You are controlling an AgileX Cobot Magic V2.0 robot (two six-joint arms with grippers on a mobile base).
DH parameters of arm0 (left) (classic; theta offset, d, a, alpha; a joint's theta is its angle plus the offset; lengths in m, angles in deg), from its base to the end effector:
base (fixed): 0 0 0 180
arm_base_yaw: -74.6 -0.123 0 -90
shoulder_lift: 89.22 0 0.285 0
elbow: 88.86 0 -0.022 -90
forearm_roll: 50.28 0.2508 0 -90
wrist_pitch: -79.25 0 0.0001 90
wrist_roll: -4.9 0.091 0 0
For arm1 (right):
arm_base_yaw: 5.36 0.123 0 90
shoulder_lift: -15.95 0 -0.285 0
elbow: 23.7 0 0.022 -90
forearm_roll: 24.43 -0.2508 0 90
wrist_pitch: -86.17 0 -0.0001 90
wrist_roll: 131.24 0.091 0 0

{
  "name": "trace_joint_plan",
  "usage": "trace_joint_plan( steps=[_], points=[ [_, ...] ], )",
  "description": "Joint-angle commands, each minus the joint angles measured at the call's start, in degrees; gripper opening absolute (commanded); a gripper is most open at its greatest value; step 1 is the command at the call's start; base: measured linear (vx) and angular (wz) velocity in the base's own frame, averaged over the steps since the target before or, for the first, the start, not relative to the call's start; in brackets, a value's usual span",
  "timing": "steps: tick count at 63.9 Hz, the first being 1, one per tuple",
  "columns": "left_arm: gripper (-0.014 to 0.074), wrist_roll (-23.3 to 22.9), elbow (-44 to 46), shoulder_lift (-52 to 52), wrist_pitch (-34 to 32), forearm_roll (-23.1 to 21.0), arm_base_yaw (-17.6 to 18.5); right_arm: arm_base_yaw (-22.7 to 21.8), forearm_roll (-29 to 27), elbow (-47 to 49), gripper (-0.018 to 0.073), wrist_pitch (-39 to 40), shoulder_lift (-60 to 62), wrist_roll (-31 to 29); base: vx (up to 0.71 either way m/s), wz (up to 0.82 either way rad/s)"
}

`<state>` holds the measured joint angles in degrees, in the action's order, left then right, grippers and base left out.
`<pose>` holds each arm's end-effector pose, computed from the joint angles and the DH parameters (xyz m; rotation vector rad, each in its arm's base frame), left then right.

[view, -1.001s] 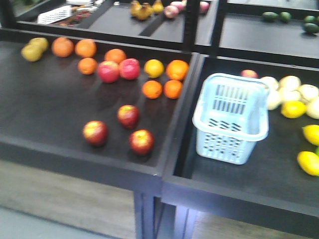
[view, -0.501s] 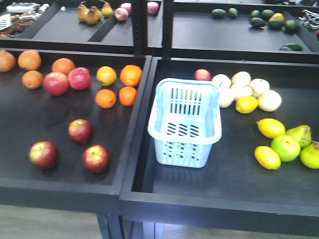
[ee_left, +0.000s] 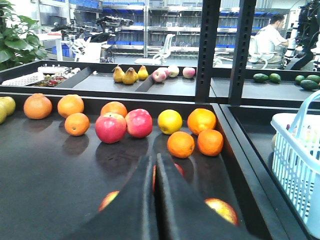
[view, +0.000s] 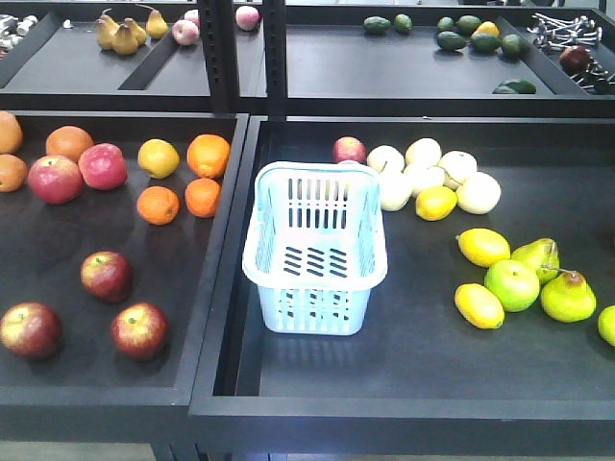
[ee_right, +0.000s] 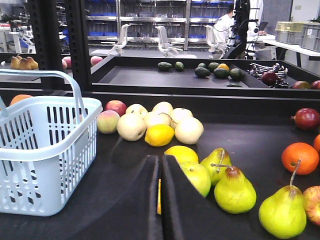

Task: Pick three apples into basket with both arms

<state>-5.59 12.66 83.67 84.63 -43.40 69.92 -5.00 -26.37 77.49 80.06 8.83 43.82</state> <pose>0.0563 0.0056 0.1979 -0.1239 1.5823 0.0231 0.0567 0.0007 0.1947 -0.0500 1.6057 -0.0330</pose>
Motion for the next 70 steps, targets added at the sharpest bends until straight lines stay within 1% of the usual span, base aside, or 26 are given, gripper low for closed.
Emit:
trace_joint_plan(
  steps=[1, 70],
  points=[
    [-0.0006, -0.37, -0.55, 0.86, -4.36, -0.07, -0.02, -0.36, 0.28, -0.83, -0.0006, 3.98, 0.77, 0.03, 0.05, -0.07],
    [-0.0006, -0.37, -0.55, 0.86, -4.36, -0.07, -0.02, -0.36, 0.28, -0.83, -0.0006, 3.98, 0.77, 0.03, 0.08, -0.03]
  ],
)
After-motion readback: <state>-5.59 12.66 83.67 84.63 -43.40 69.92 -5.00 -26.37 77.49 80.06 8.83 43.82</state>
